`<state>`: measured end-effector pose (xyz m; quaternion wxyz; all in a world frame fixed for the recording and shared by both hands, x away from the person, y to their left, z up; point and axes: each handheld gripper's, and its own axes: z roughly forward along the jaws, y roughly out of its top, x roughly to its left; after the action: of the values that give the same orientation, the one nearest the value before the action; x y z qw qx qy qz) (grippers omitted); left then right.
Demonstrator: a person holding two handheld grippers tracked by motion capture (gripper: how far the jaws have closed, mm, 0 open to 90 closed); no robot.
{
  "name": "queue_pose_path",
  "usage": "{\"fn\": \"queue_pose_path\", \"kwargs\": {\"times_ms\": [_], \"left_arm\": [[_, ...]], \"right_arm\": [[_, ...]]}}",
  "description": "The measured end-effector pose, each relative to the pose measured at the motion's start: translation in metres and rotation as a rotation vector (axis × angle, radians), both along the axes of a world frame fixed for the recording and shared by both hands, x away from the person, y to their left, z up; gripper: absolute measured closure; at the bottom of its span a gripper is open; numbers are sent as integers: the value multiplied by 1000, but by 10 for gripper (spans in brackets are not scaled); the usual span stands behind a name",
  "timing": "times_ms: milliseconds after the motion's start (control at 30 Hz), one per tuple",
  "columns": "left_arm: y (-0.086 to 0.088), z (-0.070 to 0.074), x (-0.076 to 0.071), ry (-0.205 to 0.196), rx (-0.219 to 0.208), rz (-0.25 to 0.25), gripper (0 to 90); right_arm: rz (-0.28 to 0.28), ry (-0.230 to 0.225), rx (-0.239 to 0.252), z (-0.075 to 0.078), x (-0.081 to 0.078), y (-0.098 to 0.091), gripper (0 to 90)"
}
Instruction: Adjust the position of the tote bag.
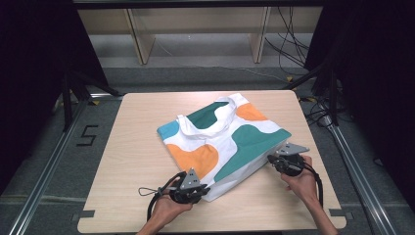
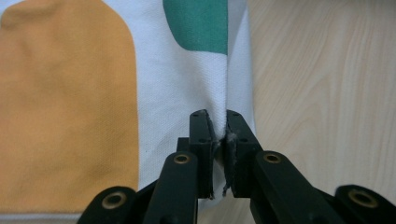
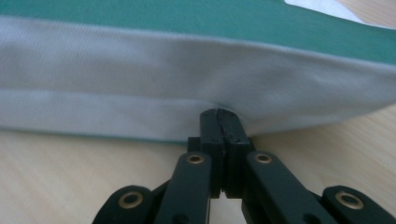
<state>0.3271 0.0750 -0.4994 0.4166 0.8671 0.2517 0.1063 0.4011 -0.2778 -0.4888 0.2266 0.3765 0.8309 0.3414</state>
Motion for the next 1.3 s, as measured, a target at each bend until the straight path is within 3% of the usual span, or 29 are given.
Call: {"fn": "queue_pose_path", "kwargs": {"times_ms": [133, 267, 300, 333, 367, 400, 433, 533, 667, 767, 800, 833, 867, 900, 967, 1000, 1067, 1100, 1133, 1167, 1200, 1233, 1267, 1300], "left_arm": [[-16, -2, -4, 0, -26, -17, 826], [-30, -3, -5, 2, -42, -24, 826], [-41, -2, -5, -8, -21, -42, 824], [-47, -2, -5, -13, -17, -45, 824], [-54, -2, -4, -16, -12, -49, 824], [-54, -2, -4, -16, -12, -49, 823], [-67, -2, -2, -27, 7, -69, 823], [-82, -2, 0, -34, 10, -69, 821], [-101, -2, 2, -55, 25, -94, 792], [-95, 4, -1, -10, -48, -93, 654], [-95, 4, -1, -10, -48, -93, 577], [-88, 10, -2, -8, -66, -90, 577], [-80, 16, -2, -26, -60, -86, 494], [-63, 27, -3, -51, -71, -59, 408], [-36, 40, 1, -66, -107, -5, 369], [-36, 40, 1, -66, -107, -5, 349], [8, 51, 16, -94, -91, 88, 332], [21, 53, 22, -85, -57, 101, 326], [21, 53, 22, -85, -57, 101, 318], [51, 51, 36, -51, -67, 218, 311], [51, 51, 36, -51, -67, 218, 310], [69, 46, 45, -32, -66, 287, 310], [91, 39, 57, -4, -45, 363, 305], [103, 34, 61, 2, -47, 401, 305]], "right_arm": [[5, -7, -28, -3, 23, 8, 900], [-14, -2, -6, -3, 40, 6, 900], [-4, -12, -11, -3, 48, 6, 900], [-15, 6, 0, -3, 51, 6, 900], [-8, -18, 0, -4, 59, 5, 900], [-15, -15, 7, -5, 64, 5, 900], [-18, -16, 6, -5, 70, 5, 900], [-30, -19, 13, -6, 82, 5, 895], [-73, -23, -9, -4, 84, -7, 868], [-106, -35, 13, 6, 74, -17, 821], [-106, -35, 13, 6, 74, -17, 821], [-104, -44, 20, 11, 69, -20, 793], [-108, -36, 14, 17, 60, -21, 742], [-101, -40, 15, 23, 47, -21, 661], [-93, -35, 36, 28, 34, -19, 593], [-87, -32, 57, 31, 26, -17, 548], [-93, -14, 86, 36, 13, -11, 498], [-79, -28, 77, 38, 6, -9, 470], [-84, -21, 84, 39, 2, -6, 454], [-85, -18, 92, 40, -5, -3, 438], [-85, -18, 92, 40, -5, -3, 438], [-76, -29, 97, 40, -8, -2, 428], [-76, 19, 145, 42, -17, 3, 413], [-70, 23, 152, 41, -20, 5, 409]]}}
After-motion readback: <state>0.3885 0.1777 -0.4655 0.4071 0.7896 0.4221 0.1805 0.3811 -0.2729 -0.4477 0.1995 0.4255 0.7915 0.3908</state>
